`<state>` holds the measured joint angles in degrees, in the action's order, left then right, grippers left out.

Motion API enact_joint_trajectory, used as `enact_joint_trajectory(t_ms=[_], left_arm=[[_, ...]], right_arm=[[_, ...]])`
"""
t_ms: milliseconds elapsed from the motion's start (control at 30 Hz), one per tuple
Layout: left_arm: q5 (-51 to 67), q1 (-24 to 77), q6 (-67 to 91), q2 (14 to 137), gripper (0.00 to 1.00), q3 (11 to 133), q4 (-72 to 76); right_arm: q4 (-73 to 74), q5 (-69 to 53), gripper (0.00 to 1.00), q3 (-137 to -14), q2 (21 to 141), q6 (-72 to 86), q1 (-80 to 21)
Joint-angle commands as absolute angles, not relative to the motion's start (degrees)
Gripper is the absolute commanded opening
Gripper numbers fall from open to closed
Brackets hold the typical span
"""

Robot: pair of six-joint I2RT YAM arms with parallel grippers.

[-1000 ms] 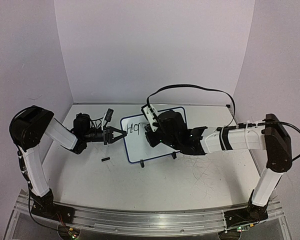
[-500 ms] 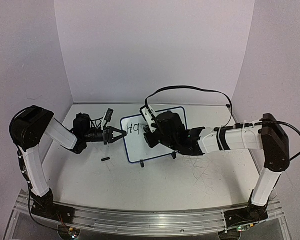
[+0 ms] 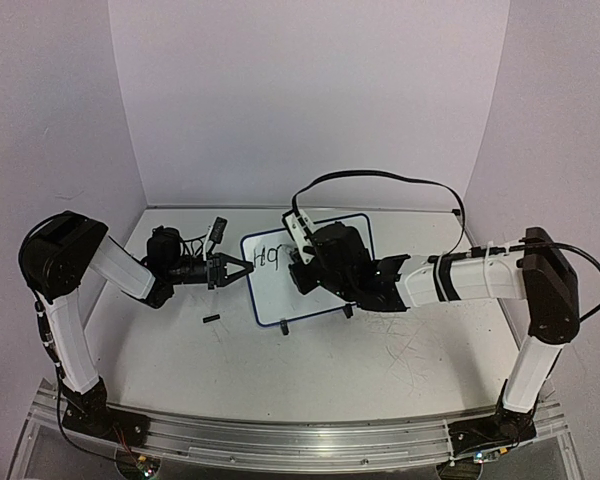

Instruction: Write a sentence on the whiteboard

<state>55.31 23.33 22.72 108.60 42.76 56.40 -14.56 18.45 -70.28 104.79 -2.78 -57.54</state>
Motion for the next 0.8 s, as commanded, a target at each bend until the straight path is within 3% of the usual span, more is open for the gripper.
enact_joint_trajectory(t_ms=[0, 767], left_arm=[[54.6, 24.3, 19.3, 108.6, 0.0, 43.1, 52.0], [54.7, 24.3, 19.5, 108.9, 0.0, 43.5, 51.8]], right_arm=[[-15.8, 22.1, 0.0, -69.7, 103.1, -1.8, -57.1], [-13.8, 18.6, 0.0, -67.3, 101.6, -0.4, -57.5]])
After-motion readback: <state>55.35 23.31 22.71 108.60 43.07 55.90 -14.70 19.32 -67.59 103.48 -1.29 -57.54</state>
